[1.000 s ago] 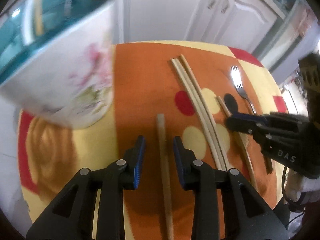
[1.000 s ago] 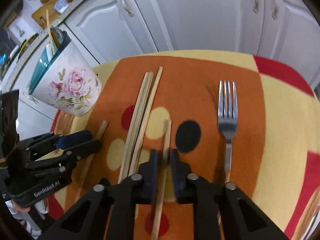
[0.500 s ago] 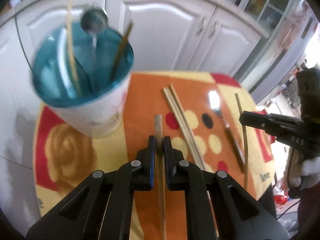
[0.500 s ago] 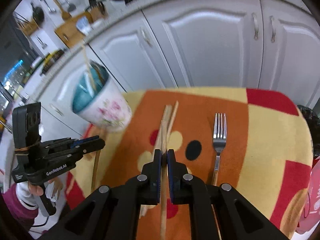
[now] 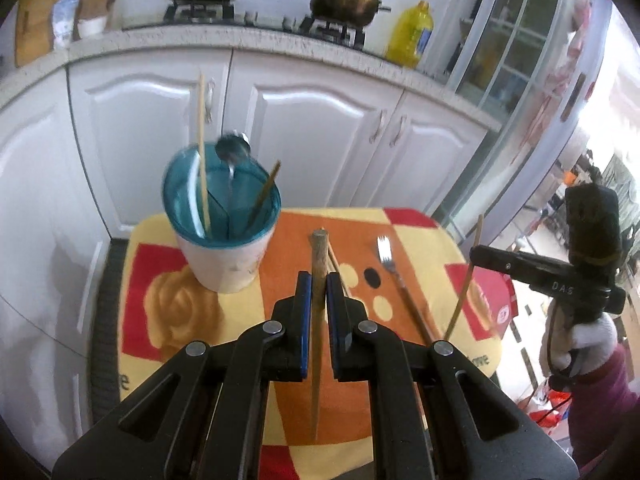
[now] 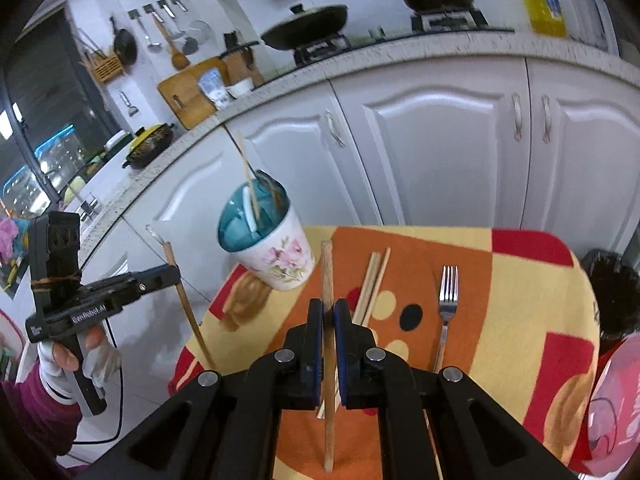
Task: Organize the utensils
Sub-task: 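Lift both chopsticks upright and lower them into the rose-print cup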
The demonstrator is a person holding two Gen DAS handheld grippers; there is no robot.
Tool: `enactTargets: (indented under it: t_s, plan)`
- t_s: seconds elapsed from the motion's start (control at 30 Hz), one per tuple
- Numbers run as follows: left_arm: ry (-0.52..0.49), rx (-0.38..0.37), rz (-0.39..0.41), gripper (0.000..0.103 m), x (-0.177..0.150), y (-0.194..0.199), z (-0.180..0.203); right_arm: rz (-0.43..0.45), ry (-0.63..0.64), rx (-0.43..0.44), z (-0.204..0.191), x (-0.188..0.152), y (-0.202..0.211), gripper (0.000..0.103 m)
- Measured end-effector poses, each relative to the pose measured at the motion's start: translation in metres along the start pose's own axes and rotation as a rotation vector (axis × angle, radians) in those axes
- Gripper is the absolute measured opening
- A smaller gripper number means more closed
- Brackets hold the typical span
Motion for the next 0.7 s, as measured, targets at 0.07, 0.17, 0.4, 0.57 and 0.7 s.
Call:
enactTargets:
  t_s: [0.07,0.17,0.4,0.57,0.7]
  plan:
    - [-0.001,0.001,0.030,0.006,0.008,0.016,-0.003,0.014,0.019,0.010,-0.008,0.005,0.005,0.005]
    - [-0.004,0.020,0.072,0.006,0.017,0.033,-0.008,0.040,0.050,0.025,-0.020,0.017,0.010,0.005]
    - [0.019,0.081,0.144,0.006,0.047,0.061,-0.033,0.118,0.112,0.049,-0.049,0.059,0.019,0.005]
    - [0.027,0.109,0.203,0.006,0.074,0.082,-0.048,0.138,0.167,0.074,-0.074,0.090,0.017,0.005]
    - [0.027,0.151,0.249,0.006,0.096,0.092,-0.060,0.151,0.193,0.078,-0.090,0.113,0.010,0.005]
Point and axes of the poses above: each gripper's, at about its wrist camera, not at the fingertips, and y roughly against the way its jaws point, z to its right, x to its top, the point moved 2 cm from there along -y, roughly the way its jaws point, and after that the axes turned 6 degrees about -y, right-handed, at the moved point
